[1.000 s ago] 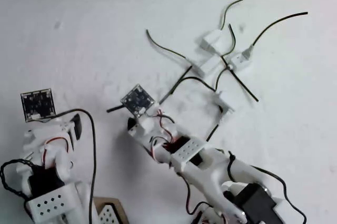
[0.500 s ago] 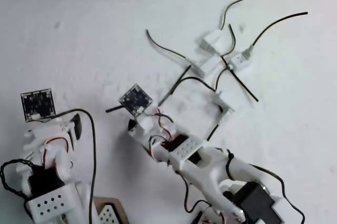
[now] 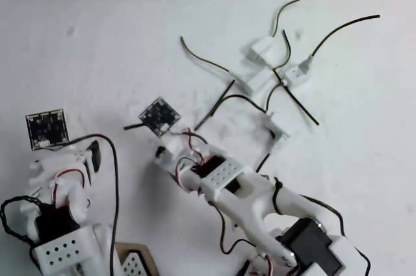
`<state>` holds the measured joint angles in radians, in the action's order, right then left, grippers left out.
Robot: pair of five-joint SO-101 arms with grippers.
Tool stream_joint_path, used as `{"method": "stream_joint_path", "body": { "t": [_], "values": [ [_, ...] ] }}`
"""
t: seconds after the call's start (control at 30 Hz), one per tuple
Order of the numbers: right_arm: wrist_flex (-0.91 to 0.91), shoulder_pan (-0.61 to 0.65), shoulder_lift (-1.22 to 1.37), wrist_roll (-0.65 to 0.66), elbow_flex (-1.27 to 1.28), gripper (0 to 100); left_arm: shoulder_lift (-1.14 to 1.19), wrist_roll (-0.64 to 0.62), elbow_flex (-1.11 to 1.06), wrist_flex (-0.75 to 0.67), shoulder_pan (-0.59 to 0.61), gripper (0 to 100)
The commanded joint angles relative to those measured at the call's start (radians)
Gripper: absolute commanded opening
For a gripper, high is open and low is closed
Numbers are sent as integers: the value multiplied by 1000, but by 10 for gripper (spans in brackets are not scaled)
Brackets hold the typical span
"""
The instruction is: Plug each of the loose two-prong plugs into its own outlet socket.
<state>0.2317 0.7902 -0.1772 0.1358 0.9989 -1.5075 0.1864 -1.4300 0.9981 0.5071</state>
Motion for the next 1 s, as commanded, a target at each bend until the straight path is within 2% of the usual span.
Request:
{"method": "stream_joint_path", "body": {
  "t": [0.0, 0.23, 0.33, 0.47, 0.97],
  "values": [
    [24, -16, -76, -3, -15, 118, -10, -5, 3, -20, 10, 278],
    [25, -13, -151, -3, -12, 118, -10, -3, -14, -38, 10, 278],
    [25, -15, -151, -3, -9, 115, -10, 34, -17, -48, 10, 278],
    [24, -15, -154, 3, 18, 15, -10, 40, -17, -48, 10, 278],
    [16, -35, -71, 32, 71, 17, -10, 40, -17, -43, 10, 278]
  ]
}}
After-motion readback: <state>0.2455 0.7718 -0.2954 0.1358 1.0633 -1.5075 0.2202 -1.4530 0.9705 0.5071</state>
